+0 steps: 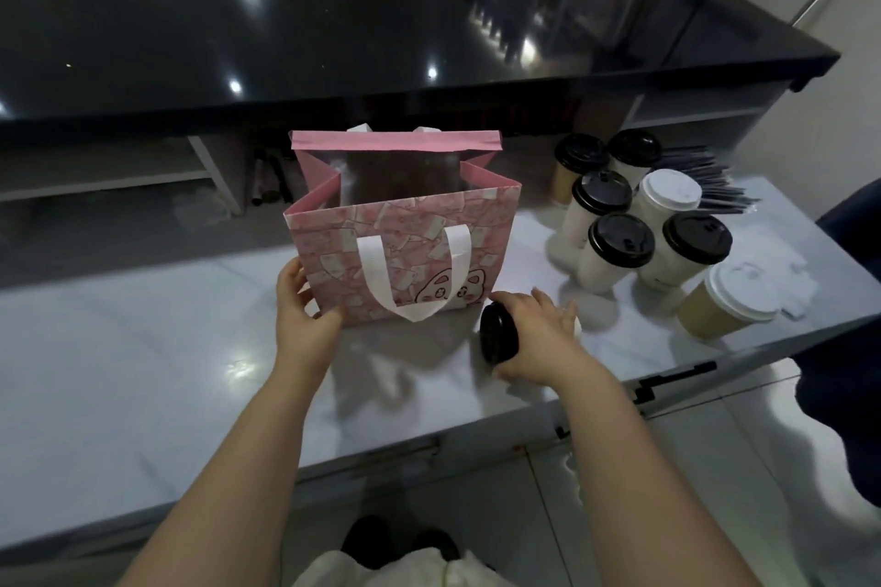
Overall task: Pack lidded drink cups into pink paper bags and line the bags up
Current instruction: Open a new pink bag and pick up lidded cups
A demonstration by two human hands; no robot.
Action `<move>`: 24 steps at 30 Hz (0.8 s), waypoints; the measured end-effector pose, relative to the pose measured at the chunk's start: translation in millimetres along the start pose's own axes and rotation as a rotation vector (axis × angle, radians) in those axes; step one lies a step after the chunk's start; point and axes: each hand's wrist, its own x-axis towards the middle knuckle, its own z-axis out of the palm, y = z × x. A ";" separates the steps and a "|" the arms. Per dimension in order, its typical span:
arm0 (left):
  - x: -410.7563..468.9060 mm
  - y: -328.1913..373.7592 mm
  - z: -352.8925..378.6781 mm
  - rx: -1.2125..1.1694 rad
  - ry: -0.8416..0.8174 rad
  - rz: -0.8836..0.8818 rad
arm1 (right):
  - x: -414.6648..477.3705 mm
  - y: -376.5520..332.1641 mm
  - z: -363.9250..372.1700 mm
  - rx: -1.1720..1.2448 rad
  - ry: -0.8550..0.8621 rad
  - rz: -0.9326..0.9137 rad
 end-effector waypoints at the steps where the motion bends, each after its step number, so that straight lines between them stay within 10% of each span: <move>1: -0.3 1.5 -1.0 -0.011 0.010 0.002 | -2.1 0.2 3.0 0.005 0.046 -0.004; 15: 63.6 120.7 -27.2 0.156 -0.010 0.432 | -23.4 -19.4 -115.9 1.075 1.009 0.016; 24: 81.0 137.6 -25.0 0.789 -0.489 0.562 | -8.7 -138.3 -165.0 1.349 0.674 -0.429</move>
